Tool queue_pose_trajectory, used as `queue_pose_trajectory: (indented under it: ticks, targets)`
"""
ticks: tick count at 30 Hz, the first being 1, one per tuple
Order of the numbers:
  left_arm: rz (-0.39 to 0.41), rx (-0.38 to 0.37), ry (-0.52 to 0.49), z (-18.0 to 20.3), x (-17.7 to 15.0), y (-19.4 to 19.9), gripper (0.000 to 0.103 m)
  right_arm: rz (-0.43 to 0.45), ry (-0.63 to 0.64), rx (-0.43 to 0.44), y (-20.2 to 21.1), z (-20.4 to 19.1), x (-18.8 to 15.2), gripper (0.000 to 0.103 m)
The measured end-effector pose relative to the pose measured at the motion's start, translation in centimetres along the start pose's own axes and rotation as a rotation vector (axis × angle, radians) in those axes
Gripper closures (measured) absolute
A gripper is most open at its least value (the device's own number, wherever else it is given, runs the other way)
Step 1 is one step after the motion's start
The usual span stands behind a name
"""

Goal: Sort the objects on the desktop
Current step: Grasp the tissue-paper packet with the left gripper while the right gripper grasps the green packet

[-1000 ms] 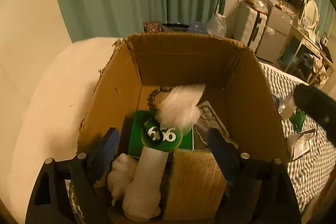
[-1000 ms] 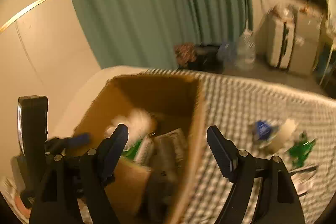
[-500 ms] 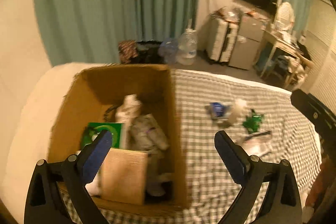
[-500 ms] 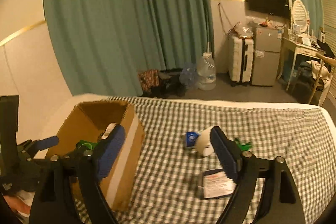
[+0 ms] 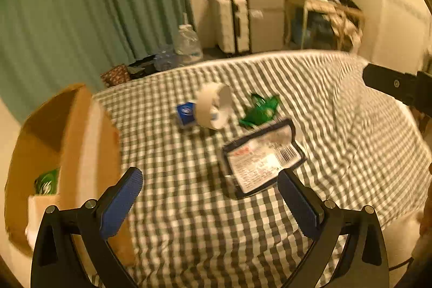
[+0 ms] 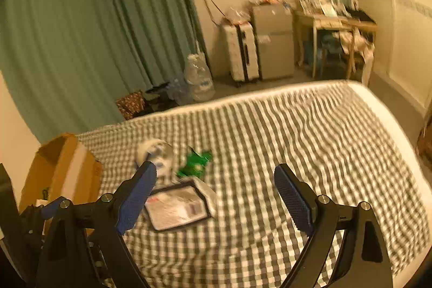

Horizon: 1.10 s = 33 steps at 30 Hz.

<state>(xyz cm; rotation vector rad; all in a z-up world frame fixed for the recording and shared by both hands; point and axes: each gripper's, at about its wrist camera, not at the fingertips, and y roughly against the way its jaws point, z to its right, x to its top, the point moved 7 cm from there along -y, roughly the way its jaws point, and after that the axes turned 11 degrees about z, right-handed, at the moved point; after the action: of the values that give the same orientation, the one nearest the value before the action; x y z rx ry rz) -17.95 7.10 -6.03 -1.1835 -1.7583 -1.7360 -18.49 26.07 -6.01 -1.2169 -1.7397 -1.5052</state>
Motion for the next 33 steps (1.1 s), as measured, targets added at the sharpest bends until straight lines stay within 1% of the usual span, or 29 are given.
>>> queue_pose_trajectory:
  ticks: [2,3,4,5,7,8,9,11,13,15,16,17,18,20,22,24,26,28,31,33]
  targets:
    - [-0.015,-0.015,-0.038,1.6,-0.2,-1.8,0.000,-0.014,-0.005,-0.017,-1.5,1.3,-1.2,0.014]
    - [-0.012,-0.008,-0.053,2.1,-0.1,-2.8,0.000,-0.009,0.003,-0.035,-2.0,1.8,-1.5,0.014]
    - [-0.001,-0.001,-0.058,2.4,0.0,-3.7,0.000,0.007,0.012,-0.043,-2.5,2.1,-1.8,0.014]
    - [0.004,-0.010,-0.057,2.8,0.0,-4.5,0.000,0.029,0.022,-0.032,-3.1,2.4,-2.1,0.014]
    - [-0.022,-0.034,-0.059,3.7,-0.2,-6.6,0.000,0.011,0.034,-0.006,-4.5,2.7,-2.7,0.014]
    - [-0.051,-0.041,-0.065,4.1,-0.6,-8.1,0.000,-0.006,0.038,-0.004,-5.3,3.0,-3.0,0.014]
    - [-0.063,-0.042,-0.066,4.3,-0.8,-8.9,0.000,-0.012,0.038,-0.005,-6.0,3.3,-3.1,0.014]
    - [-0.077,-0.050,-0.048,4.7,-1.2,-10.6,0.000,-0.016,0.028,-0.002,-6.8,3.9,-3.2,0.014]
    - [-0.105,-0.065,0.000,4.8,-1.9,-11.6,0.001,-0.035,0.020,-0.026,-8.0,4.7,-3.6,0.013]
    - [-0.120,-0.110,0.086,4.9,-2.8,-11.9,0.015,-0.056,0.006,-0.040,-9.1,5.6,-3.9,0.013]
    - [-0.111,-0.122,0.110,4.8,-3.0,-11.7,0.035,-0.065,-0.001,-0.043,-9.3,5.8,-3.9,0.013]
    - [-0.096,-0.120,0.115,4.7,-3.1,-11.4,0.070,-0.074,-0.014,-0.053,-9.7,6.3,-4.0,0.014]
    - [-0.079,-0.121,0.114,4.5,-3.1,-11.1,0.084,-0.077,-0.025,-0.057,-9.8,6.5,-4.0,0.013]
    - [-0.007,-0.129,0.137,3.9,-3.1,-9.5,0.087,-0.097,-0.072,-0.068,-10.1,7.3,-4.4,0.013]
    - [0.000,-0.118,0.164,3.2,-3.6,-8.3,0.088,-0.117,-0.105,-0.069,-10.1,7.6,-4.5,0.013]
    - [0.002,-0.108,0.205,2.1,-4.3,-6.7,0.088,-0.118,-0.117,-0.074,-9.7,7.9,-4.5,0.013]
    - [0.006,-0.096,0.243,0.6,-4.7,-5.1,0.088,-0.098,-0.099,-0.082,-8.9,7.7,-4.3,0.013]
    - [0.014,-0.069,0.267,-0.8,-4.8,-3.8,0.088,-0.091,-0.083,-0.082,-8.3,7.3,-4.3,0.013]
    - [0.043,-0.021,0.318,-3.8,-4.5,-1.6,0.088,-0.089,-0.045,-0.071,-7.3,6.0,-4.7,0.013]
    - [0.074,0.013,0.348,-5.7,-4.0,-0.5,0.088,-0.088,0.005,-0.056,-6.8,4.6,-5.0,0.013]
